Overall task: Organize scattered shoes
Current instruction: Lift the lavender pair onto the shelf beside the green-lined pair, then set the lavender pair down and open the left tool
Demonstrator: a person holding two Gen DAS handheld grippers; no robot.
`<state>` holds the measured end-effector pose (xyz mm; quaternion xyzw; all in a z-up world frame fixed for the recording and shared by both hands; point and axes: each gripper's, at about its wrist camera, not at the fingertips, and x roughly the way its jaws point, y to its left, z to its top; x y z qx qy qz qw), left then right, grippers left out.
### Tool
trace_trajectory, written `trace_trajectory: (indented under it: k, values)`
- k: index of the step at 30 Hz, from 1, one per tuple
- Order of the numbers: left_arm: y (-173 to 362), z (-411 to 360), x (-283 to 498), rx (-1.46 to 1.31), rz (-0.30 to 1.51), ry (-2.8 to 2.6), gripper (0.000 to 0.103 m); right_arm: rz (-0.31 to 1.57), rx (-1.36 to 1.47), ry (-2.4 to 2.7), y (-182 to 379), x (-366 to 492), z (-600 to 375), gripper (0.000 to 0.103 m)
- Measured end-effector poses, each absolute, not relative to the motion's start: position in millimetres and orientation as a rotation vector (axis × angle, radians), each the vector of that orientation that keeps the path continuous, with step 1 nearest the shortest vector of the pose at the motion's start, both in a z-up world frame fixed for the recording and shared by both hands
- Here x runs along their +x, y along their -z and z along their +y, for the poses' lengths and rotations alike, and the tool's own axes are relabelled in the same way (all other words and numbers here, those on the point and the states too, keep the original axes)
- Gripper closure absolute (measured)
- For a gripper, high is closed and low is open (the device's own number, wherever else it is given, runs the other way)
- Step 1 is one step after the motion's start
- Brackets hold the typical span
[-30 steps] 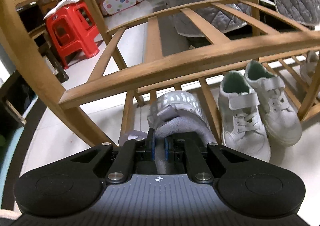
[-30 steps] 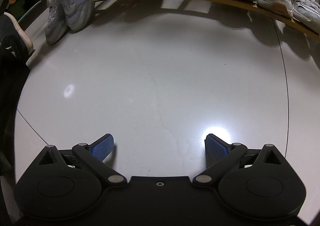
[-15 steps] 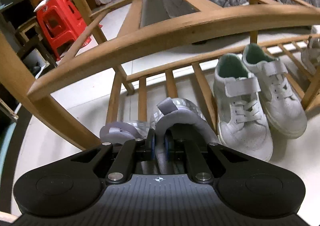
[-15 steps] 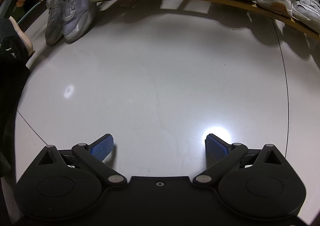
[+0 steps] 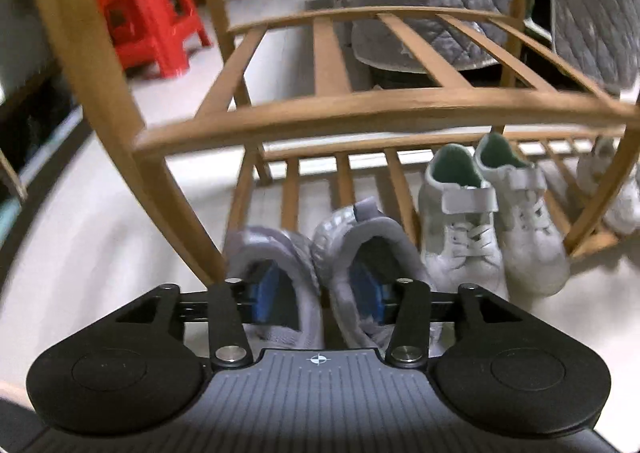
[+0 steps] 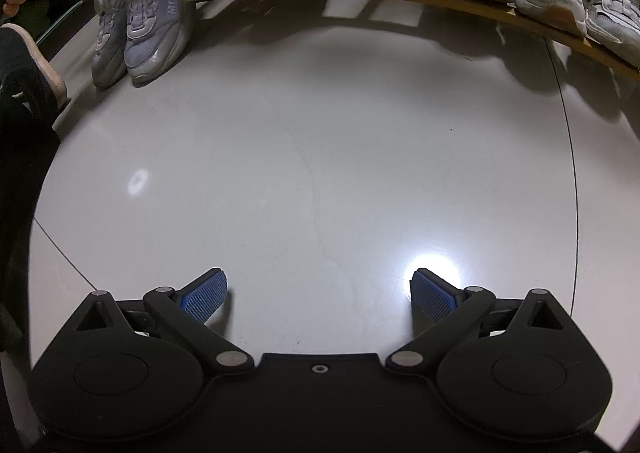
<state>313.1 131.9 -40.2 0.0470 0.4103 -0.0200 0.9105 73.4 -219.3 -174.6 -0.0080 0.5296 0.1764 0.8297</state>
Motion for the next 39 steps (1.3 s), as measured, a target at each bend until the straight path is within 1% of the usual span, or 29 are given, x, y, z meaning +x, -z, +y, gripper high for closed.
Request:
trace_trajectory:
  k: [1,4,7,9,10,11,15,21,26,31,39]
  values:
    - [41.5,132.8,313.7,0.084,0.853,0.038,0.054,1.124,-0.015,-0.374,174.5,73.5,-219.8,0.003]
    - [50.3,128.2,318.3,0.090,0.883,0.028,0.046,1.125,-0.015,-0.375,174.4,73.6,-219.5,0.003]
    - [58.4,124.2,323.2,0.102,0.896,0.006,0.046,1.125,-0.015,-0.375,174.2,74.0,-219.1,0.003]
    - [64.7,126.8,328.4,0.075,0.918,-0.010,0.051,1.126,-0.012,-0.375,173.9,74.5,-218.9,0.003]
    - [67.4,128.1,330.3,0.063,0.929,-0.016,0.058,1.126,-0.012,-0.375,173.8,74.7,-218.8,0.003]
    - [68.9,128.5,331.0,0.060,0.931,-0.018,0.063,1.126,-0.012,-0.375,173.9,74.6,-218.6,0.003]
    - [75.8,132.0,333.5,0.038,0.928,-0.031,0.078,1.124,-0.013,-0.374,174.3,74.2,-217.9,0.003]
    - [78.2,128.2,332.4,0.053,0.910,-0.059,0.078,1.122,-0.020,-0.373,174.6,74.1,-217.3,0.003]
    - [76.4,130.0,331.3,0.042,0.897,-0.070,0.083,1.122,-0.015,-0.372,174.9,74.4,-217.7,0.003]
    - [73.4,129.3,322.5,0.036,0.854,-0.093,0.085,1.125,-0.007,-0.373,175.6,75.6,-218.5,0.003]
    - [54.6,117.1,322.1,0.120,0.745,-0.112,0.086,1.121,-0.009,-0.374,177.2,76.3,-218.6,0.003]
